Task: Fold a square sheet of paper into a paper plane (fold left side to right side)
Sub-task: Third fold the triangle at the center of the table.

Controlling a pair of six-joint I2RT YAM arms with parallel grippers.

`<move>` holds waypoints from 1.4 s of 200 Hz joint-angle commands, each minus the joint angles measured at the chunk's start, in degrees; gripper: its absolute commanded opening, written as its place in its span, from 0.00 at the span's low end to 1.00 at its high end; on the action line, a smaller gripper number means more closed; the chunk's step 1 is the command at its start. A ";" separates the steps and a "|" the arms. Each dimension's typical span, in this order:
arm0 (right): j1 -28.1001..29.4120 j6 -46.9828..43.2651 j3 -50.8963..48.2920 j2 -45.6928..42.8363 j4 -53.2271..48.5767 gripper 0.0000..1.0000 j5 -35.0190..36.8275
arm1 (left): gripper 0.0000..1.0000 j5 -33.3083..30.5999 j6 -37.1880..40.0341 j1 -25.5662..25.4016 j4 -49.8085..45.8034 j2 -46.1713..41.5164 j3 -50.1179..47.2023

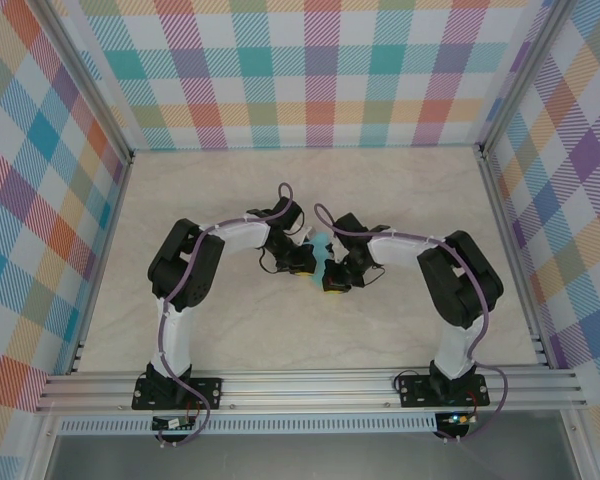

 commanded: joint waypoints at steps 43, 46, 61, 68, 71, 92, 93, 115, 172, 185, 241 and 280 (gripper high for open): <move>-0.36 1.35 -5.76 2.29 0.21 0.00 2.59 | 0.11 -3.64 -0.35 0.07 -0.06 -2.20 -1.07; -0.32 1.42 -6.16 2.17 0.24 0.00 2.68 | 0.11 -3.26 -0.35 -0.01 0.04 -2.57 -1.23; -0.34 1.74 -7.25 1.74 0.76 0.00 2.82 | 0.11 -1.10 -0.81 -0.62 0.65 -4.01 -2.02; -0.32 1.78 -7.57 1.69 0.91 0.00 2.78 | 0.10 -0.25 -1.17 -0.92 0.97 -4.57 -2.46; -0.32 1.78 -7.57 1.69 0.93 0.00 2.79 | 0.10 0.06 -1.33 -1.05 1.13 -4.77 -2.69; -0.32 1.78 -7.37 1.78 0.93 0.00 2.62 | 0.07 1.17 -2.30 -1.87 2.12 -5.76 -4.01; -0.34 1.78 -7.28 1.78 0.94 0.00 2.61 | 0.07 1.22 -2.35 -1.87 2.21 -5.81 -4.06; -0.34 1.57 -7.01 2.03 0.70 0.00 2.60 | 0.03 2.96 -3.90 -2.48 4.58 -6.34 -5.34; -0.35 1.57 -7.01 2.13 0.63 0.00 2.69 | 0.01 4.08 -4.06 -4.48 4.71 -5.29 -4.61; -0.36 1.60 -7.01 2.19 0.64 0.00 2.69 | 0.01 3.25 -3.73 -4.51 4.07 -4.81 -4.48; -0.33 1.43 -6.66 2.59 0.20 0.00 3.02 | 0.01 3.21 -3.11 -4.51 3.78 -2.21 -4.41; -0.34 1.35 -6.83 2.66 -0.11 0.00 3.39 | 0.01 0.36 -2.66 -4.34 3.18 -1.21 -4.84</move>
